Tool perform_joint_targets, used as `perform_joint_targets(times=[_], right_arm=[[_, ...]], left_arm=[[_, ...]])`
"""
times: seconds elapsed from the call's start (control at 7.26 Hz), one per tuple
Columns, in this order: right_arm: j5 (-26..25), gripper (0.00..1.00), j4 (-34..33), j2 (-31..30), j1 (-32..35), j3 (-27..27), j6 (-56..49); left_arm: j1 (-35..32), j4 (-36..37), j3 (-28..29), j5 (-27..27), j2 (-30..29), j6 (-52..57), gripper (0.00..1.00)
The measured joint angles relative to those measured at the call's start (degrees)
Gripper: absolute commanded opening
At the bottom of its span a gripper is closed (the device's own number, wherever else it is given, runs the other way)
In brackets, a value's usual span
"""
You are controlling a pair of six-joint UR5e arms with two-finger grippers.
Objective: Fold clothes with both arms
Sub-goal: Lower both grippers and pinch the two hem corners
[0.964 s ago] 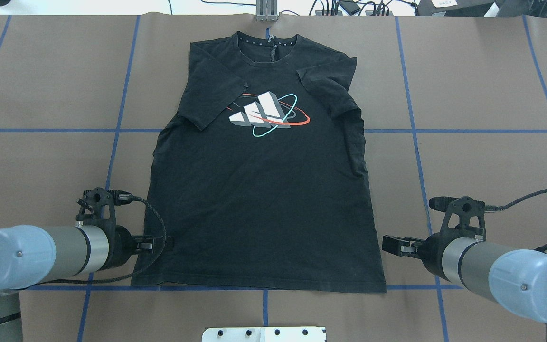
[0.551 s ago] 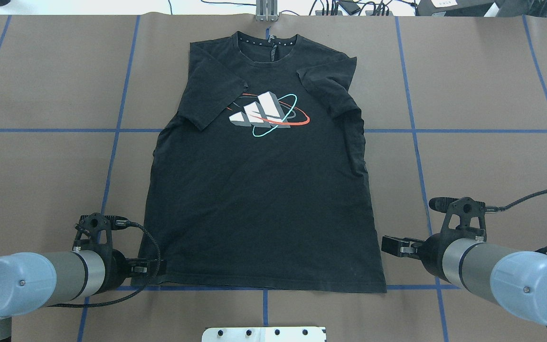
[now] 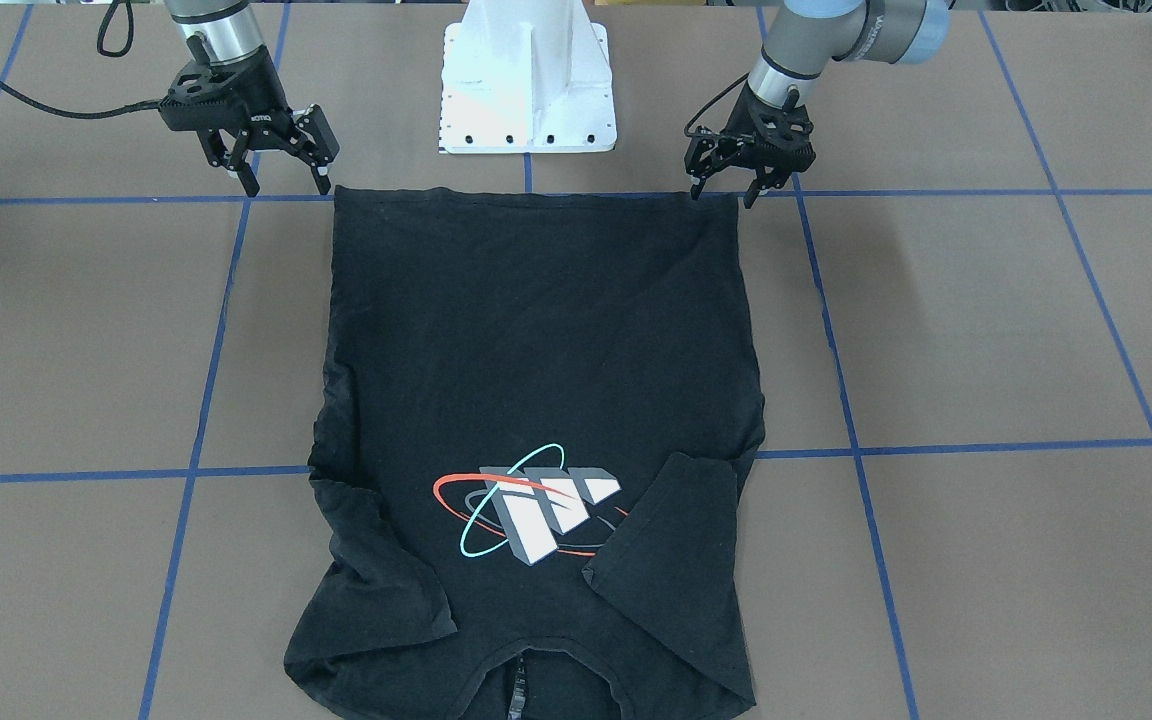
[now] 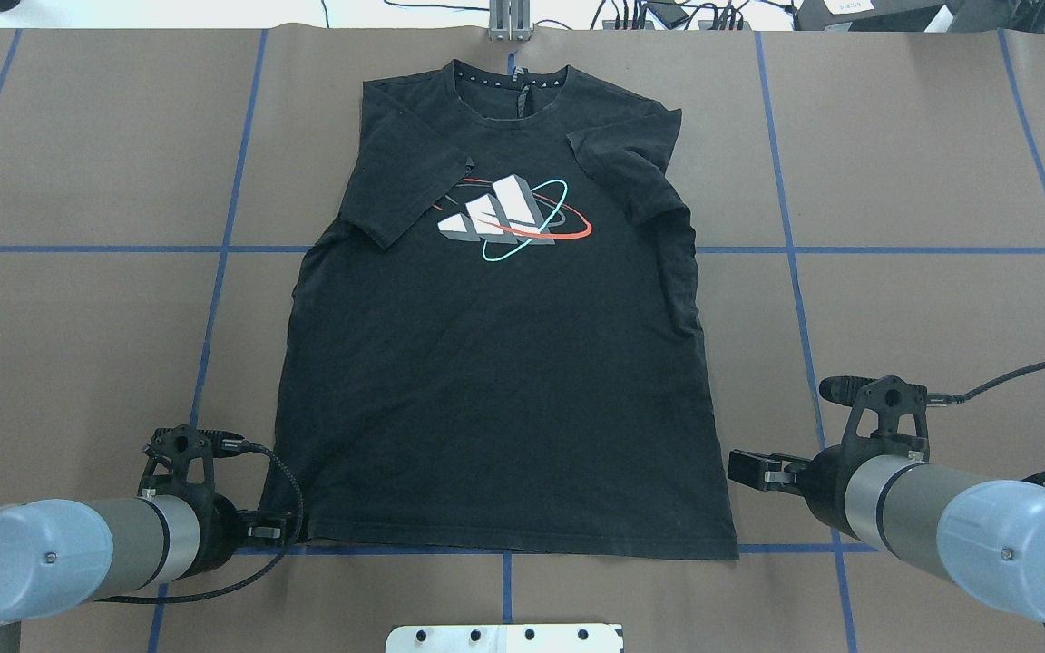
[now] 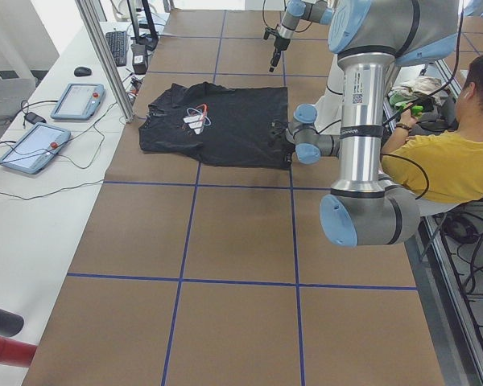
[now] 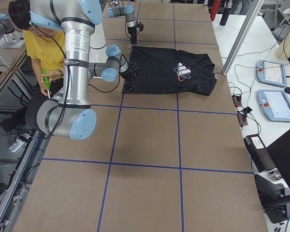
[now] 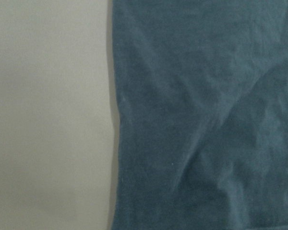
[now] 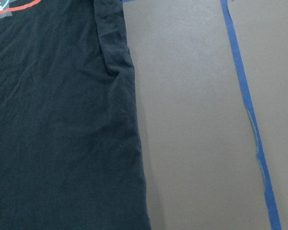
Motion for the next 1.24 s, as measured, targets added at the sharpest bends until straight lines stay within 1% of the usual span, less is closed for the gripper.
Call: perform_joint_targets(times=[0.14, 0.83, 0.96, 1.1, 1.24], right_arm=[[0.0, 1.00, 0.0, 0.0, 0.0, 0.0, 0.0], [0.0, 1.00, 0.0, 0.0, 0.0, 0.0, 0.0], [0.0, 1.00, 0.0, 0.0, 0.0, 0.0, 0.0], [0.0, 1.00, 0.0, 0.0, 0.0, 0.1, 0.0], [0.0, 1.00, 0.0, -0.1, 0.0, 0.0, 0.0]], left_arm=[[0.6, 0.0, 0.2, 0.0, 0.1, -0.6, 0.70], [1.6, 0.1, 0.6, 0.1, 1.2, -1.2, 0.56], [1.6, 0.1, 0.8, 0.1, 1.2, -1.2, 0.46], [1.6, 0.1, 1.0, 0.1, 1.2, -1.2, 0.28], [1.6, 0.1, 1.0, 0.1, 1.3, -1.2, 0.05]])
